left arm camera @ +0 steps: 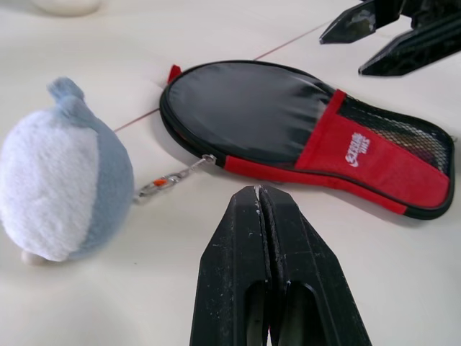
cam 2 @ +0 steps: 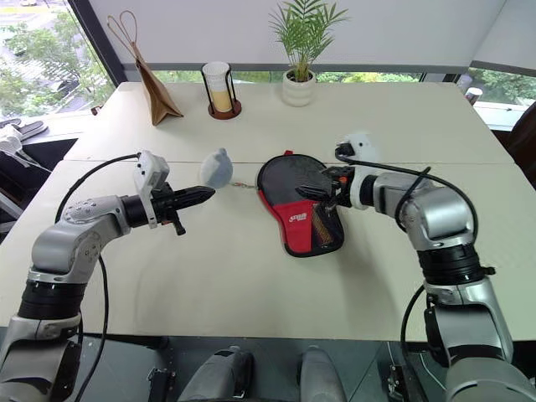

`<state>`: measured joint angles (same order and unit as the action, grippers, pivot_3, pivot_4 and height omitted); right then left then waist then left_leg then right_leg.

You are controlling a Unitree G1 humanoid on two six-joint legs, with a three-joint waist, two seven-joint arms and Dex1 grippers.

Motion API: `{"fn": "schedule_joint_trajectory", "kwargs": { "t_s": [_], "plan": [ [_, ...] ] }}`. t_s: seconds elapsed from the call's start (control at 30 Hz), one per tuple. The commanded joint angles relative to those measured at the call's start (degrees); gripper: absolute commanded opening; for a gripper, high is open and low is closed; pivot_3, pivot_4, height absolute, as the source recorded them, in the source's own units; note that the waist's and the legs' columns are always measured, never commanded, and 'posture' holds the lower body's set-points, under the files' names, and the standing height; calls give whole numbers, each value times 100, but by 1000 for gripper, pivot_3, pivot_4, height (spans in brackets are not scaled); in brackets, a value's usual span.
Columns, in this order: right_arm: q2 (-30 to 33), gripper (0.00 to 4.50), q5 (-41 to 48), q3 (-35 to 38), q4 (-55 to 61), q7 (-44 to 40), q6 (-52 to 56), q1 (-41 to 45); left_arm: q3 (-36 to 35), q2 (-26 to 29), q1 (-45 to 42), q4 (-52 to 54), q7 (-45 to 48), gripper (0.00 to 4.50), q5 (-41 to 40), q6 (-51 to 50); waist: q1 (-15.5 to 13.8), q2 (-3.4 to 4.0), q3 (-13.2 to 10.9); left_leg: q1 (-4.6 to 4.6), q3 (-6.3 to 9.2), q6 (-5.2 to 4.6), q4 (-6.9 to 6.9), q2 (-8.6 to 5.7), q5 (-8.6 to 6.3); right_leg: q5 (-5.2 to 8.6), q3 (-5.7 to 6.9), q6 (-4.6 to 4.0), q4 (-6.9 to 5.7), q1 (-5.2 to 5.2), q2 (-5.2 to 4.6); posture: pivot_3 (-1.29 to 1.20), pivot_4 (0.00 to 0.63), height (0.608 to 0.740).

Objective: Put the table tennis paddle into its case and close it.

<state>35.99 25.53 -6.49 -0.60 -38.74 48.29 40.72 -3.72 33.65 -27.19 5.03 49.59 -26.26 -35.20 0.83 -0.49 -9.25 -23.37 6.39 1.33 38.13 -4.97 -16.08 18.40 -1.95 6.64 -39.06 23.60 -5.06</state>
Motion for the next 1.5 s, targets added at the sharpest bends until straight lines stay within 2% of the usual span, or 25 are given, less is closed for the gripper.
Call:
{"fn": "schedule_joint_trajectory", "kwargs": {
  "t_s": [0.03,0.37,0.53,0.83,1.03,1.13,1.33,1.5],
  "plan": [
    [-70,4478,-370,-193,-239,-63,-255,72,-41,-9,-45,101,-57,0,15,149,4,0,0,0,0,0,0,0,0,0,1,0,0,0,0,0,150,740],
    [405,4478,265,919,-33,-21,1686,-223,124,-56,22,186,-46,0,24,204,0,0,0,0,4,0,-2,-1,0,0,5,0,1,-1,-2,0,150,740],
    [384,4478,641,1003,-108,-252,2394,-336,173,-30,-92,39,55,0,46,254,19,0,0,0,3,0,-2,0,0,0,5,0,2,-2,-2,0,150,740],
    [393,4478,688,669,-538,-655,2394,-317,52,192,-63,463,596,0,-568,-166,11,0,0,0,3,0,-2,-1,0,0,5,0,3,-3,-3,0,150,740],
    [153,4478,634,523,-1144,-878,2244,-186,33,479,66,846,942,0,-1010,-458,48,-1,1,2,4,0,-2,2,0,0,6,0,3,-5,-1,0,150,740],
    [42,3126,570,500,-1534,-939,2147,-18,35,585,88,898,993,0,-1090,-497,53,-1,1,4,2,0,-2,6,0,0,6,0,5,-7,3,0,150,740],
    [-79,42,513,385,-1662,-1109,2102,93,34,656,107,906,998,0,-1070,-487,39,-2,2,5,2,0,-3,6,0,0,6,0,5,-8,3,0,150,740],
    [-48,42,679,489,-1425,-1151,2475,-59,39,671,131,877,939,0,-949,-402,38,-1,2,5,3,0,-3,7,0,0,6,-1,5,-7,3,0,150,740]
  ]
}}
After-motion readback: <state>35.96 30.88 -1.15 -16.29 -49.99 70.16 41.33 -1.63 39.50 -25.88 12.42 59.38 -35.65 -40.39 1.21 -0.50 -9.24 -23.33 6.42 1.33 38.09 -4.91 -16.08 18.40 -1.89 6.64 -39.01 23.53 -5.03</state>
